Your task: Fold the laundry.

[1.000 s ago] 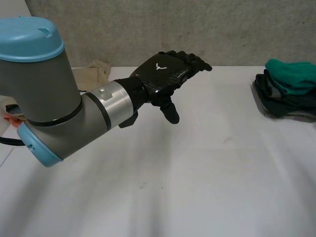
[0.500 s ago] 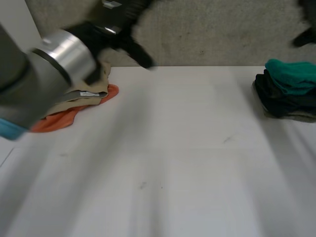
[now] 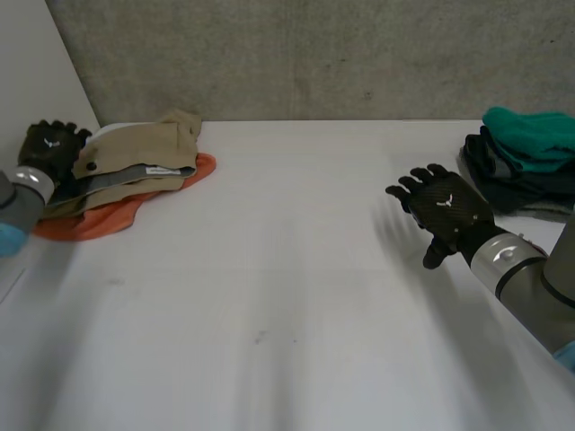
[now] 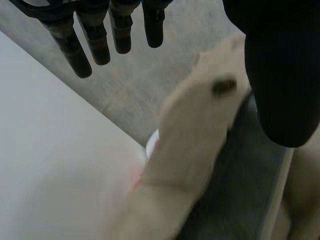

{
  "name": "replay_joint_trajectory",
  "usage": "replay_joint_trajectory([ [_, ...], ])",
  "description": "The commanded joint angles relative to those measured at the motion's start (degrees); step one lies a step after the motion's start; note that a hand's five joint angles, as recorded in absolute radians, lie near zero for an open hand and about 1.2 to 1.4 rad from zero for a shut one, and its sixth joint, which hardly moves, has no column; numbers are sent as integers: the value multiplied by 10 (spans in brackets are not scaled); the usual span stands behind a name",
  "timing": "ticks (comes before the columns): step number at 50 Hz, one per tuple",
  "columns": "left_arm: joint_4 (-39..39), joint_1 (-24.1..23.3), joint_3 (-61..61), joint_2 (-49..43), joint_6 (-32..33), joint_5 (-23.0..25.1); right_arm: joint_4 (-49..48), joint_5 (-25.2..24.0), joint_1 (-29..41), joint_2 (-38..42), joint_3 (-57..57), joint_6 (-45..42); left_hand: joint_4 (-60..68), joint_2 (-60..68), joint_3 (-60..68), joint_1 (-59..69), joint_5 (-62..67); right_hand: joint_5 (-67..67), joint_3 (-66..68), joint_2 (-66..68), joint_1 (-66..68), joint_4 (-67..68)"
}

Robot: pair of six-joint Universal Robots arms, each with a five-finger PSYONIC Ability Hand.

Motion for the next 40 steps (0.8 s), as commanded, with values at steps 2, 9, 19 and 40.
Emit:
replay_joint_trajectory([
  [2, 7, 14, 130, -125, -9, 19, -6, -3, -3, -1, 34, 4, 171, 168, 165, 175, 160, -28, -21, -21, -29, -21],
  [9, 12, -16, 110, -73, -38, -28, -6, -2, -12, -1, 36, 2, 683, 679, 677, 687, 672, -28, -21, -21, -29, -21],
  [19, 82, -117, -96, 212, -189, -56, -6, 2, -12, -9, 36, 5, 683, 679, 677, 687, 672, -28, -21, -21, -29, -21],
  [40, 34, -473, -165, 133, -258, -54, -5, 106, -61, -55, 36, 82, 322, 319, 317, 327, 311, -28, -21, -21, -29, -21],
])
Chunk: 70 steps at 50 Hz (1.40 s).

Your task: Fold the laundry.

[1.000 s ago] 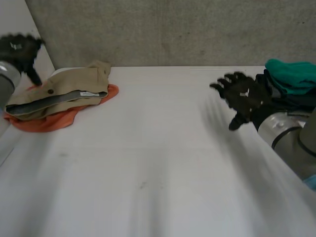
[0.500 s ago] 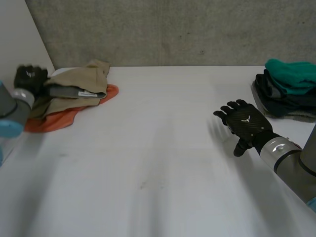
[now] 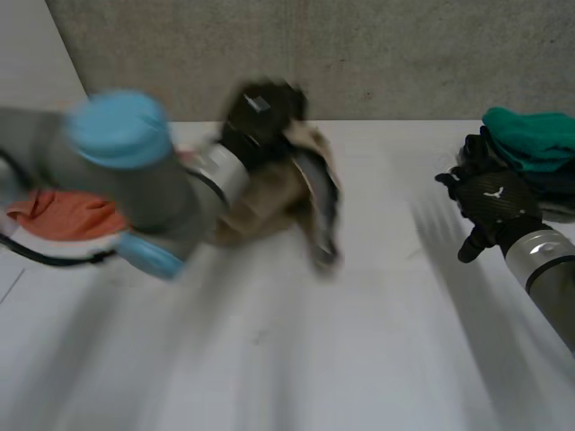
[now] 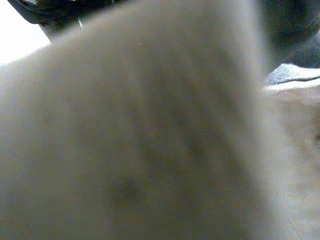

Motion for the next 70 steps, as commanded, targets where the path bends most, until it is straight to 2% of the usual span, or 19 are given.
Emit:
replay_joint_trajectory([
  [1, -46, -104, 35, -117, 22, -3, 1, 29, -24, -9, 0, 33, -369, -367, -364, -297, -337, -28, -21, -21, -29, -21],
  [4, -71, -130, 35, -107, 47, -4, 5, 35, -27, -11, 0, 34, -508, -506, -502, -436, -476, -28, -21, -21, -29, -21],
  [11, -94, -127, -12, -5, 69, -10, 34, 35, -20, -38, 4, 37, -549, -547, -543, -477, -516, -28, -21, -21, -29, -21],
  [16, -93, -57, -98, 101, 70, -16, 85, 30, -12, -54, 3, 86, -549, -547, -543, -477, -516, -28, -21, -21, -29, -21],
  [22, -90, 30, -150, 138, 70, -2, 118, 28, 42, -68, -6, 166, -550, -549, -545, -479, -518, -28, -21, -21, -29, -21],
  [27, -93, 99, -162, 117, 71, 39, 118, 35, 97, -74, 4, 168, -547, -545, -541, -475, -515, -28, -21, -21, -29, -21],
  [33, -92, 167, -143, 8, 90, 101, 109, 49, 194, -66, 16, 168, -535, -533, -530, -463, -503, -28, -21, -21, -29, -21],
  [35, -91, 180, -128, -25, 109, 121, 99, 78, 230, -55, 18, 171, -527, -525, -521, -455, -495, -28, -21, -21, -29, -21],
  [41, -92, 183, -86, -99, 160, 150, 55, 171, 308, 10, 14, 172, -486, -485, -481, -415, -454, 21, 29, 29, 21, 28],
  [46, -93, 183, -54, -135, 194, 154, 22, 185, 343, 62, 4, 166, -421, -419, -415, -349, -389, 23, 31, 30, 23, 30],
  [49, -93, 182, -44, -148, 197, 149, -4, 187, 348, 96, -15, 161, -171, -169, -165, -99, -139, 60, 67, 67, 60, 67],
  [51, -91, 179, -41, -148, 195, 147, -18, 188, 349, 115, -31, 150, -25, -23, -19, 47, 8, 143, 151, 151, 143, 150],
  [52, -89, 176, -40, -148, 195, 147, -21, 189, 349, 120, -35, 144, 113, 114, 118, 184, 145, 179, 187, 187, 179, 186],
  [53, -87, 175, -39, -147, 195, 146, -25, 190, 349, 127, -39, 137, 114, 116, 119, 186, 146, 226, 234, 234, 226, 233],
  [54, -86, 174, -39, -147, 194, 145, -29, 191, 347, 141, -48, 122, 114, 116, 119, 186, 146, 373, 381, 381, 373, 380],
  [56, -83, 170, -41, -143, 191, 142, -34, 195, 344, 150, -56, 103, 114, 116, 119, 186, 146, 550, 558, 558, 550, 557],
  [58, -84, 164, -44, -130, 190, 132, -41, 207, 340, 152, -63, 82, 114, 116, 119, 186, 146, 671, 679, 679, 671, 678],
  [64, -91, 153, -89, -22, 174, 68, -34, 231, 335, 114, -62, 65, 114, 116, 119, 186, 146, 672, 679, 679, 671, 679],
  [70, -105, 152, -140, 112, 146, 56, 38, 202, 253, -40, -85, 9, 114, 116, 119, 186, 146, 672, 679, 679, 671, 679],
])
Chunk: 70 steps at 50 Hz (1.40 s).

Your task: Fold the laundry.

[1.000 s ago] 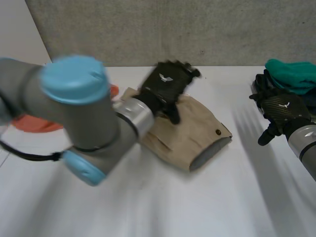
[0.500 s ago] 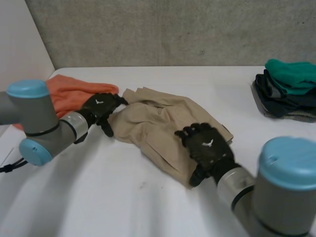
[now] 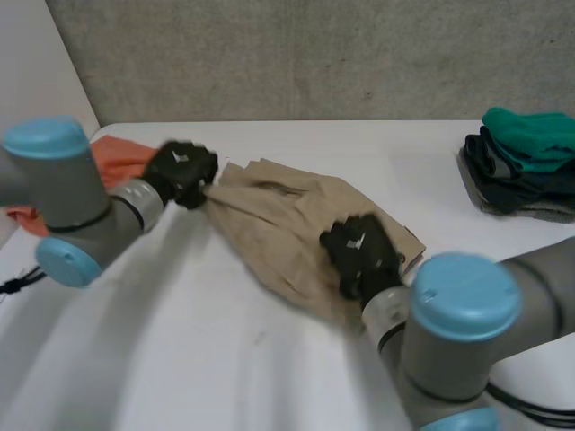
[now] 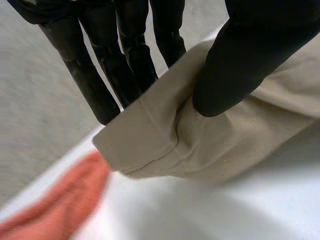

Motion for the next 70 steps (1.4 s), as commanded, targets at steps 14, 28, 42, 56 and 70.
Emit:
replay_joint_trajectory([
  [14, -108, -23, -168, 389, -128, -34, 402, -110, -179, -194, -234, -79, 114, 116, 119, 143, 142, 52, 38, 45, 59, 30],
  [28, -53, -51, -173, 323, -125, -69, 192, -114, -116, -180, 80, 223, 114, 116, 119, 143, 142, -563, -577, -571, -557, -585],
  [42, -45, -56, -154, 295, -124, -77, 108, -105, 22, -25, 36, 233, 114, 116, 119, 143, 142, -460, -474, -467, -454, -482],
  [56, -38, -56, -152, 281, -124, -77, 71, -29, 80, 82, -54, 212, 114, 116, 119, 143, 142, -315, -329, -323, -309, -337],
  [70, -38, -54, -147, 286, -128, -80, 13, -20, 62, 76, -57, 170, 114, 116, 119, 143, 142, 137, 123, 129, 143, 115],
])
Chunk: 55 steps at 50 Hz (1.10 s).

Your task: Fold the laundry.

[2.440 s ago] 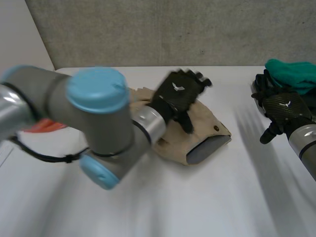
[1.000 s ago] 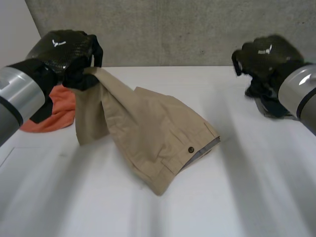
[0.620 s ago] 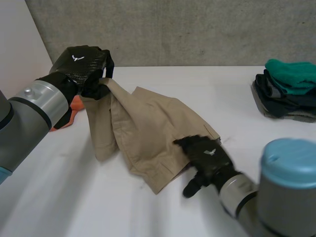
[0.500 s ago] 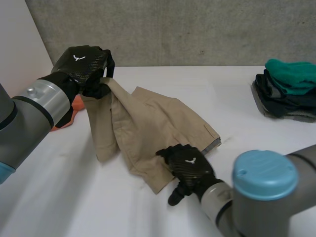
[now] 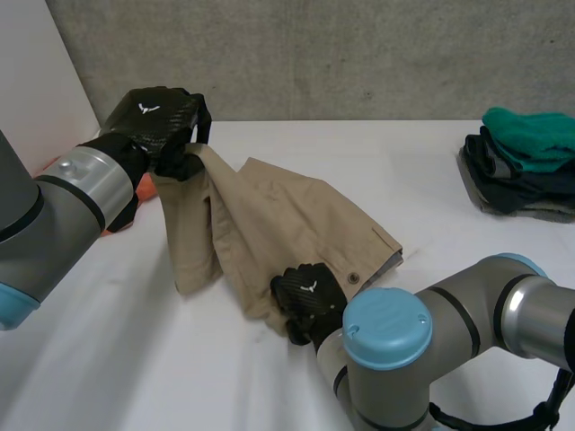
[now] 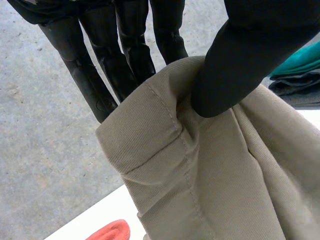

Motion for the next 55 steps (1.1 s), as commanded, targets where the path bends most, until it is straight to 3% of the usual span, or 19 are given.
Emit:
replay_joint_trajectory([
  [1, -1, 2, 3, 7, -2, -3, -30, 2, -23, -61, 16, -9, 112, 115, 116, 143, 142, 161, 153, 140, 180, 146],
  [7, -10, 6, 3, 27, -2, -2, 29, -22, -88, -195, 17, -75, 112, 115, 116, 143, 142, 161, 153, 140, 180, 146],
  [14, -72, 8, -16, 62, 2, 0, 236, -100, -240, -278, -77, -236, 112, 115, 116, 143, 142, 161, 153, 140, 180, 146],
  [20, -112, 8, -52, 52, 9, 5, 382, -118, -284, -286, -162, -288, 112, 115, 116, 143, 142, 161, 153, 140, 180, 146],
  [24, -109, 5, -72, 24, 38, 5, 406, -122, -297, -273, -175, -299, 112, 115, 116, 143, 142, 161, 153, 140, 180, 146],
  [29, -81, -4, -36, -56, 107, 7, 403, -124, -297, -192, -193, -303, 112, 115, 116, 143, 142, 161, 153, 140, 180, 146],
  [35, 13, -22, 91, -141, 126, 0, 318, -113, -293, -114, -267, -289, 112, 115, 116, 143, 142, 161, 153, 140, 180, 146],
  [39, 114, -20, 207, -171, 130, -3, 160, -72, -291, -88, -331, -265, 112, 115, 116, 143, 142, 161, 153, 140, 180, 146],
  [40, 134, -19, 222, -173, 130, -5, 79, -57, -290, -86, -346, -253, 112, 115, 116, 143, 142, 161, 153, 140, 180, 146],
  [41, 189, -17, 252, -175, 127, -13, 37, -53, -290, -86, -353, -250, 112, 115, 116, 143, 142, 161, 153, 140, 180, 146],
  [43, 254, -14, 270, -173, 127, -25, -51, -52, -290, -90, -357, -239, 112, 115, 116, 143, 142, 161, 153, 140, 180, 146],
  [44, 283, -13, 273, -172, 127, -32, -145, -56, -290, -91, -357, -230, 112, 115, 116, 143, 142, 161, 153, 140, 180, 146],
  [47, 387, -8, 273, -167, 125, -63, -261, -68, -289, -92, -358, -217, 112, 115, 116, 143, 142, 161, 153, 140, 180, 146],
  [49, 421, -15, 261, -164, 125, -75, -278, -81, -289, -90, -358, -212, 112, 115, 116, 143, 142, 161, 153, 140, 180, 146],
  [55, 372, -20, 189, -120, 118, -79, -250, -128, -291, -73, -346, -158, 112, 115, 116, 143, 142, 161, 153, 140, 180, 146],
])
